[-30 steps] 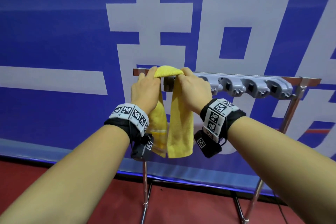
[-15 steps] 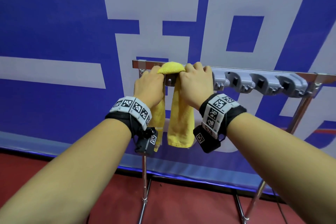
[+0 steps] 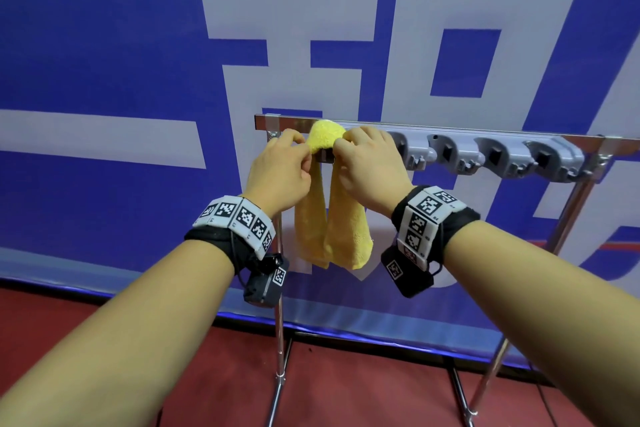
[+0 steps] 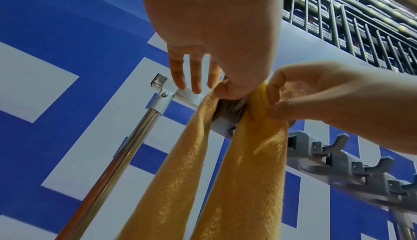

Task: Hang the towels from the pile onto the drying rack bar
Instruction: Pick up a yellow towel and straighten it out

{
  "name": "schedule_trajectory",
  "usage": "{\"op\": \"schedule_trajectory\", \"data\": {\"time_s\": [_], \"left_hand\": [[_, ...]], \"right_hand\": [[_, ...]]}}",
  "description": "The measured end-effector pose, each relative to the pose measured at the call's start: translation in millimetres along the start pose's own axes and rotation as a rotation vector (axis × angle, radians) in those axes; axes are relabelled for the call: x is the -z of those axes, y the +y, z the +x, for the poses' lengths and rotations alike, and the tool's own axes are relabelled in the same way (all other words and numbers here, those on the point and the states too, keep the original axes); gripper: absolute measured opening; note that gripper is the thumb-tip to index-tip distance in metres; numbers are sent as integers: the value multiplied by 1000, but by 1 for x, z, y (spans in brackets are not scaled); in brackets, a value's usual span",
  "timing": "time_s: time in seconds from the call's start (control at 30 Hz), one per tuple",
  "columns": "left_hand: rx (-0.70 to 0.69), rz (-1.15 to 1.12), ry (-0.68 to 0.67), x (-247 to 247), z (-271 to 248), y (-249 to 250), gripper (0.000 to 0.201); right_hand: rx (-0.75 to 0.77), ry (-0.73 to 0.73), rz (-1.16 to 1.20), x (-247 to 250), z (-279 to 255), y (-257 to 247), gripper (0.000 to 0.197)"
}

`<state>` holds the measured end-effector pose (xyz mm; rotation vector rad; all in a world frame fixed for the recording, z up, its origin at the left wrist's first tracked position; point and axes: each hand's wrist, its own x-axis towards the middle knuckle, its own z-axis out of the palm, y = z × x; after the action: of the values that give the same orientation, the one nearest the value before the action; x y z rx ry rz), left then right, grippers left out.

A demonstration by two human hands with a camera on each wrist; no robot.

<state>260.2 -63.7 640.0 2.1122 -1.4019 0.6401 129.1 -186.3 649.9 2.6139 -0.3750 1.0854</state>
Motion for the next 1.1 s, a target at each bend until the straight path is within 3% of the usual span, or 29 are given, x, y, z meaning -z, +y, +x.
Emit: {"op": "schedule_trajectory", "data": {"time_s": [0.1,0.23,0.4,0.63,0.87,1.0,1.1], "left_hand": [[5,-51,100,0,1,3,13],[43,-64,124,-5,7,7,29],[43,-9,116,-10,18,5,21],[51,-33,145,-13,30,1,9],[10,76,97,-19,17,1,10],[22,84,56,-14,10,2,8],[64,72,-53,-5,4,5,15]], "right_hand": [[-45,35,67,3,6,-4,15],[-103,-68,7,3,13,-3,29],[-109,-79,-64,-3,17,3,17],[-115,-61,-109,-10,21,12,17],[-60,17,-112,-14,12,10,14],[-28,-47,-98,-7,7,4,13],[-31,-119,-78,4,0,3,18]]}}
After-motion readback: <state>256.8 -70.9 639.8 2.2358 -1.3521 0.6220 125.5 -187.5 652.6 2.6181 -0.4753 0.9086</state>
